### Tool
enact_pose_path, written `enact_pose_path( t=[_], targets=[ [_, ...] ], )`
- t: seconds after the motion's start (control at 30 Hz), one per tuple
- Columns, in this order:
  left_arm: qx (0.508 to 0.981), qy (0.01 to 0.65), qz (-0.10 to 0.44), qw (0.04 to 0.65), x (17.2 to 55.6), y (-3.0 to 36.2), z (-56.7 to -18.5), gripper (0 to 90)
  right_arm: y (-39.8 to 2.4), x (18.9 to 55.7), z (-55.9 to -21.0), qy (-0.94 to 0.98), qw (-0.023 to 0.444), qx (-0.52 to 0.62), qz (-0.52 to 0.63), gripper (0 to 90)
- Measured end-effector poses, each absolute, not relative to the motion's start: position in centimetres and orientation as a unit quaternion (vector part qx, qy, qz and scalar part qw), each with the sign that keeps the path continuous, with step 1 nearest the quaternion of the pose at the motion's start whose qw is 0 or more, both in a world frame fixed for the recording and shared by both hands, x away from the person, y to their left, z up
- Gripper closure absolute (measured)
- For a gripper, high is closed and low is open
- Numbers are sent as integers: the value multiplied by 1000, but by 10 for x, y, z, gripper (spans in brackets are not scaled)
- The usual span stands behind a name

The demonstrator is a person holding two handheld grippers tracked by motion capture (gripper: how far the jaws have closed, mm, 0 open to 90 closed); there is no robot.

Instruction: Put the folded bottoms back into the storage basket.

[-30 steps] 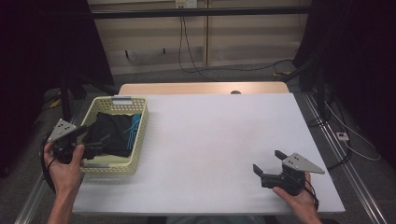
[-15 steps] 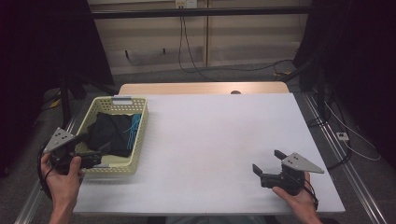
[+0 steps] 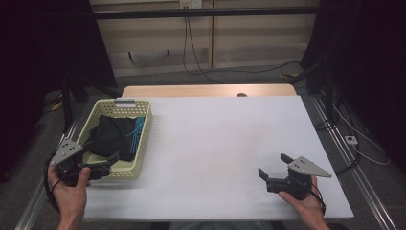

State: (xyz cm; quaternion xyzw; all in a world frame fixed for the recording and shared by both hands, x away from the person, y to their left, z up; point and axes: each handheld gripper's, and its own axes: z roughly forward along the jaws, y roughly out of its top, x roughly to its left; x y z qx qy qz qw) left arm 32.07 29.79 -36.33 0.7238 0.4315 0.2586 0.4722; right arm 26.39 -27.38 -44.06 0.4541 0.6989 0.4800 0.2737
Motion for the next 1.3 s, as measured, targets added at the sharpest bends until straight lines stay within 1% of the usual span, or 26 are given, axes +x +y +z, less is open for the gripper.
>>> enact_pose_path(
  t=[0.2,0.4,0.57,0.67,0.87,0.97,1.03,1.1,1.23,1.3],
  targets=[
    [725,430,253,475,321,290,-366,39,-274,264,-440,699,274,453,481,38],
    [733,415,247,479,319,278,-367,39,-274,264,-440,698,275,453,481,38],
    [745,401,235,478,318,267,-364,41,-273,264,-439,696,274,454,484,39],
    [748,402,241,470,318,259,-363,42,-273,264,-440,697,273,453,484,38],
    [760,386,230,469,321,245,-364,42,-272,264,-439,699,273,450,485,38],
    [758,375,228,483,323,241,-364,42,-272,264,-439,698,274,449,486,38],
    [760,371,233,480,325,236,-363,42,-272,264,-439,698,274,450,486,38],
    [757,368,225,492,326,230,-361,43,-272,264,-439,697,273,450,487,38],
    [764,357,216,493,330,220,-359,43,-272,264,-439,699,272,449,486,38],
    [766,354,220,489,332,217,-358,43,-272,264,-439,697,272,450,487,38]
  ],
)
